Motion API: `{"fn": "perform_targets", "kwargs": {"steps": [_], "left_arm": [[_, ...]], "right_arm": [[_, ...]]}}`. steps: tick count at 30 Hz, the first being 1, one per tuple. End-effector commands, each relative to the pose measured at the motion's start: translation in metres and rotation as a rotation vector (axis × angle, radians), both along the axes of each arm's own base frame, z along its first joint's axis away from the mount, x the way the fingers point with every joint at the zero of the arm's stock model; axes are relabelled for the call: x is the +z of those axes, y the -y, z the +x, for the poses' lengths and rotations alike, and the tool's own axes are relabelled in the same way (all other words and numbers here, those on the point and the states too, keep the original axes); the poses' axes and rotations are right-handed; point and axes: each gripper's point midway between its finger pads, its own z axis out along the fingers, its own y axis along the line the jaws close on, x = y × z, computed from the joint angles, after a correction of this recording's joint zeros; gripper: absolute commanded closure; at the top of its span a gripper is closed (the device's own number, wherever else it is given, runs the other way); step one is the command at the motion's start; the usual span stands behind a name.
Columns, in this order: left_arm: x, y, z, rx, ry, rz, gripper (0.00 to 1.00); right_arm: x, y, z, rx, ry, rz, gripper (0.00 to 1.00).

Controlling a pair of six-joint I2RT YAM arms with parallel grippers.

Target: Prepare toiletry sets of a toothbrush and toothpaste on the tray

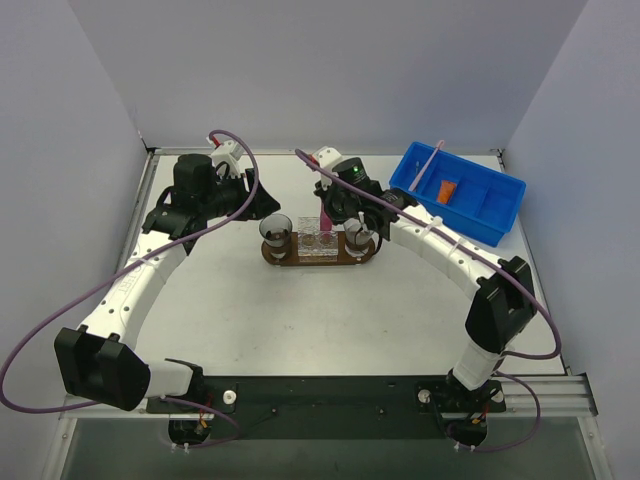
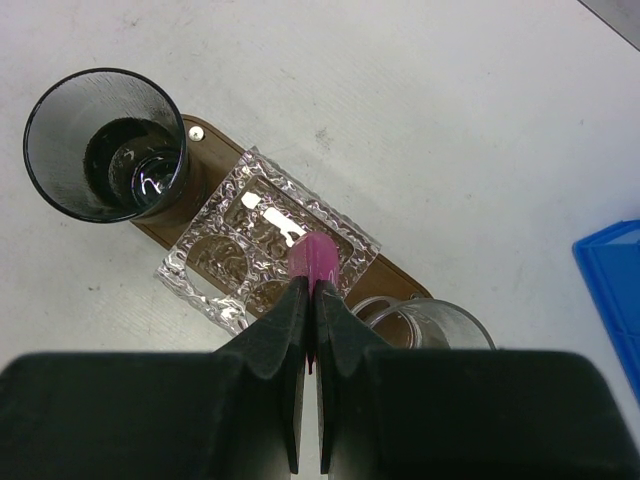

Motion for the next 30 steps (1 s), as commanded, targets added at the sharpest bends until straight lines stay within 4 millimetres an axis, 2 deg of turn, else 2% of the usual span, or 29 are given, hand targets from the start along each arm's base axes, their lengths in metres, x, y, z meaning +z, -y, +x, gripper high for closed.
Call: {"fn": "perform_targets", "kwargs": {"steps": [1,17,27,30], "left_arm": [[0.020,0.003,0.000,-0.020,0.066,-0.012,0.41],[0.019,0.004,0.000,-0.030,0.065,-0.009,0.41],[0.018,0.006,-0.001,-0.036,0.070,-0.001,0.41],[0.017,0.006,-0.001,-0.036,0.066,0.002,0.41]], "right_arm": [[0.021,-0.011,0.007,0.018,0.048,0.029,1.00],[0.001,-0.016,0.010,0.032,0.005,-0.004,0.98],[0.000,-0.015,0.010,0.023,-0.010,-0.014,0.83],[0.008,-0.015,0.011,0.016,0.003,0.000,0.79]]}}
